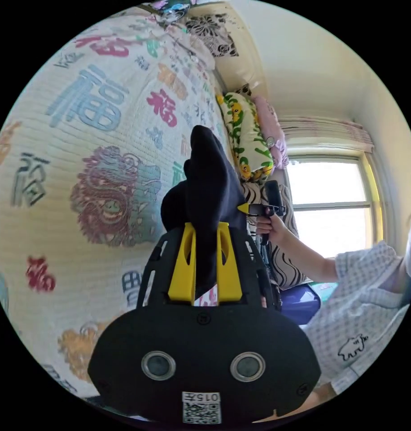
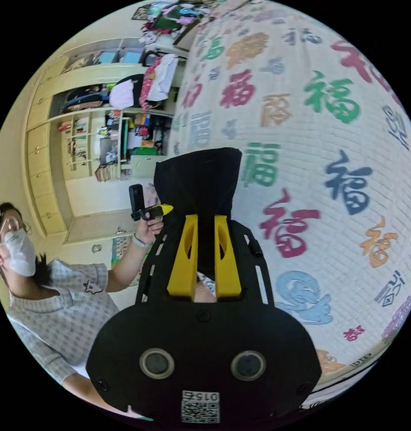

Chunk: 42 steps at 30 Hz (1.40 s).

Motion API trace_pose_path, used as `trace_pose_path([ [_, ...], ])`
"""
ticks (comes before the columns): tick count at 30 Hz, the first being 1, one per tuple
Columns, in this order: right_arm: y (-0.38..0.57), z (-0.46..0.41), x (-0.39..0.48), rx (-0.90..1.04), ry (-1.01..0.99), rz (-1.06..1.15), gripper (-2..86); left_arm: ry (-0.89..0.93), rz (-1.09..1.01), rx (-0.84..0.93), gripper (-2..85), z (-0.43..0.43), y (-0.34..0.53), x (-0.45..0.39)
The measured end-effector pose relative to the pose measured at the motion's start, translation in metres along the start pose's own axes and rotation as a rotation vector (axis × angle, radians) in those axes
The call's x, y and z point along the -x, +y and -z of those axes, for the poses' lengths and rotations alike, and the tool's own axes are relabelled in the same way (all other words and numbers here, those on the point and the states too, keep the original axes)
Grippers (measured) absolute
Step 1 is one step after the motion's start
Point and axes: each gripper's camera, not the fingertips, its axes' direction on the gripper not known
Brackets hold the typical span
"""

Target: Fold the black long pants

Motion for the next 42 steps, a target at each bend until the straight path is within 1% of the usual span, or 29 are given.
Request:
trace_pose_path([
  [2,0.01,-0.039,0.055,0.031,-0.065,0.061,6.2,-0.04,0.003,-0.028,7.0,0.036,0.025,-0.014],
  [3,0.012,-0.052,0.069,0.04,-0.081,0.075,6.2,-0.096,0.014,-0.046,7.0,0.063,0.043,-0.023],
  [5,0.016,-0.112,0.126,0.083,-0.156,0.13,6.2,-0.192,0.048,-0.083,7.0,0.105,0.068,-0.034],
  [6,0.017,-0.128,0.139,0.093,-0.179,0.142,6.3,-0.258,0.068,-0.104,7.0,0.132,0.084,-0.041],
  [8,0.013,-0.192,0.186,0.135,-0.282,0.129,6.3,-0.351,0.101,-0.116,7.0,0.167,0.102,-0.047],
  [10,0.009,-0.236,0.22,0.154,-0.313,0.109,6.3,-0.442,0.163,-0.122,7.0,0.204,0.118,-0.044],
  [12,0.007,-0.276,0.252,0.171,-0.294,0.116,6.3,-0.499,0.223,-0.121,7.0,0.221,0.125,-0.033],
  [14,0.006,-0.321,0.285,0.211,-0.204,0.119,6.2,-0.557,0.286,-0.09,7.1,0.224,0.129,-0.019],
  [16,0.007,-0.347,0.301,0.28,-0.117,0.11,6.1,-0.666,0.354,0.009,7.0,0.206,0.133,0.002],
  [17,0.009,-0.357,0.312,0.324,-0.057,0.14,5.9,-0.69,0.377,0.039,6.9,0.199,0.134,0.007],
  [19,0.015,-0.361,0.329,0.381,0.024,0.201,4.5,-0.823,0.419,0.153,8.2,0.166,0.139,0.015],
  [20,0.02,-0.353,0.341,0.385,0.099,0.251,3.7,-0.851,0.411,0.16,8.7,0.159,0.14,0.013],
  [21,0.021,-0.347,0.347,0.386,0.141,0.277,3.4,-0.897,0.399,0.147,9.5,0.148,0.144,0.005],
  [23,0.023,-0.311,0.371,0.393,0.319,0.358,3.6,-0.99,0.389,0.086,10.1,0.135,0.153,-0.013],
  [25,0.022,-0.274,0.391,0.347,0.45,0.381,4.4,-1.21,0.311,-0.059,9.4,0.112,0.168,-0.055],
  [26,0.022,-0.246,0.407,0.305,0.532,0.389,4.7,-1.241,0.277,-0.098,9.1,0.104,0.172,-0.066],
  [27,0.022,-0.232,0.416,0.282,0.571,0.386,4.8,-1.264,0.203,-0.148,8.7,0.086,0.179,-0.088],
  [29,0.026,-0.178,0.453,0.193,0.685,0.382,5.3,-1.244,0.112,-0.178,8.3,0.053,0.184,-0.112],
  [30,0.029,-0.165,0.463,0.166,0.709,0.378,5.4,-1.211,0.051,-0.155,8.1,0.028,0.183,-0.122],
  [32,0.049,-0.112,0.495,0.06,0.741,0.356,5.8,-1.16,0.008,-0.101,8.0,-0.014,0.177,-0.131],
  [33,0.056,-0.1,0.502,0.036,0.743,0.349,5.8,-1.101,-0.042,-0.043,7.9,-0.044,0.17,-0.135],
  [35,0.092,-0.06,0.522,-0.042,0.791,0.329,6.0,-1.037,-0.09,0.017,7.8,-0.089,0.158,-0.141],
  [37,0.124,-0.038,0.529,-0.081,0.843,0.326,6.1,-0.918,-0.171,0.074,7.7,-0.147,0.139,-0.153],
  [38,0.146,-0.025,0.53,-0.091,0.869,0.314,6.1,-0.888,-0.189,0.083,7.6,-0.162,0.133,-0.156],
  [42,0.213,0.02,0.514,-0.112,0.871,0.226,6.3,-0.673,-0.318,0.148,7.3,-0.263,0.097,-0.187],
])
